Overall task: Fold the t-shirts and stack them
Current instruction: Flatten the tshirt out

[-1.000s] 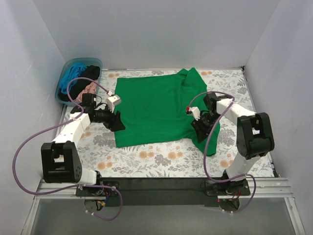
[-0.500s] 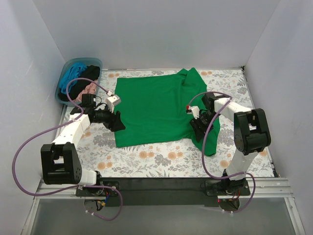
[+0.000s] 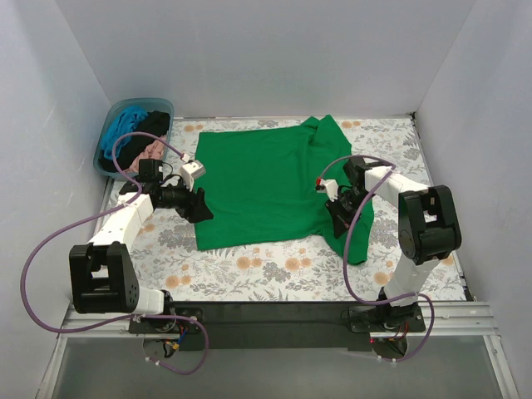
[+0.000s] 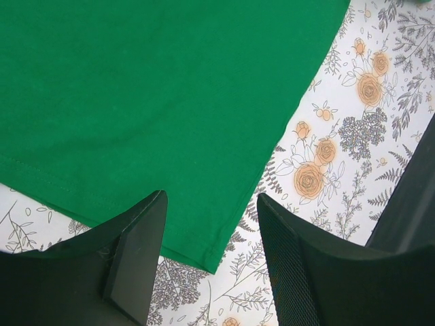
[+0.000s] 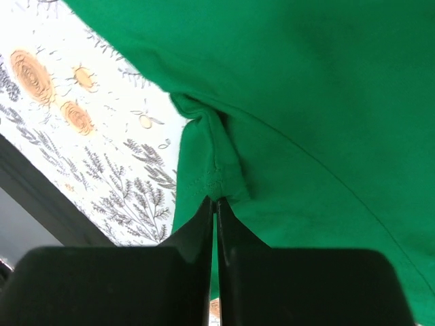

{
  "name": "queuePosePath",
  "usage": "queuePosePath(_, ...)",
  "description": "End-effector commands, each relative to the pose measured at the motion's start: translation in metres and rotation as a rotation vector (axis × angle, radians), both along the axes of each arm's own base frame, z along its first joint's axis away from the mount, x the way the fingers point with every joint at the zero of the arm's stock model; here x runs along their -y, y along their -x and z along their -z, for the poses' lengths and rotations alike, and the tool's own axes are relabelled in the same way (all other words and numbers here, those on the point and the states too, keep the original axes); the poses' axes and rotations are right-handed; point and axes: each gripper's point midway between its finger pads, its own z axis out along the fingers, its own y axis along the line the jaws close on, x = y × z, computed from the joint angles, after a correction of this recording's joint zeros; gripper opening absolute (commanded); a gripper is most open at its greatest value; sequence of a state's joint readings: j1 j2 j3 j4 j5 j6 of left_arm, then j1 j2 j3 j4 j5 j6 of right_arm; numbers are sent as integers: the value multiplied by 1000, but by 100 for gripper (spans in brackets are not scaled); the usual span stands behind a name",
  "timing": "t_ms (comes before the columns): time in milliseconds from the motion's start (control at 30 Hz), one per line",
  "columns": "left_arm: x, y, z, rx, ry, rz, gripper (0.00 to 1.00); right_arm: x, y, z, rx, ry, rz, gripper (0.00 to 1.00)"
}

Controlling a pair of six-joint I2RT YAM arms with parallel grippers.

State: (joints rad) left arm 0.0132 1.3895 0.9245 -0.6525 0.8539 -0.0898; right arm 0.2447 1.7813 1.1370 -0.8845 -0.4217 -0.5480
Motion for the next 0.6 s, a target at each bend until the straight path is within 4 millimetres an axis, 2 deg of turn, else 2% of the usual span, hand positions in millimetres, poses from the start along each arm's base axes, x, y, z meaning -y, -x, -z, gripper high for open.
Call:
queuePosePath(0,3,1,-16,56,22,16,54,-15,12,-24,30,-81,-54,1)
queuePosePath(100,3,3,-14,50,22,16,54,-33,35,-34,56,-118,-172,1)
queuePosePath(200,3,3,-9,24,22,10,54,-39,56,-28,30,-106,-254,1)
queuePosePath(233,3,1,-10,28,19,6,54,-38,61,-24,14,-99,-271,10)
queuePosePath(300,2,0,-8,7,18,-6,54,-33,67,-22,-28,-81,-280,35)
queuePosePath(333,1,-3,-8,8,10,-14,55,-31,67,-22,-27,-69,-292,53)
queuePosePath(400,-1,-4,-5,-17,4,-32,55,-27,59,-30,8,-70,-284,62)
queuePosePath(433,-1,-7,-4,-19,3,-42,55,-29,48,-40,44,-90,-270,63)
queuePosePath(533,-5,-16,5,-78,-5,-102,55,-19,11,-60,133,-111,-189,61)
queuePosePath(567,-10,-22,9,-87,-35,-139,54,-13,1,-61,146,-96,-159,58)
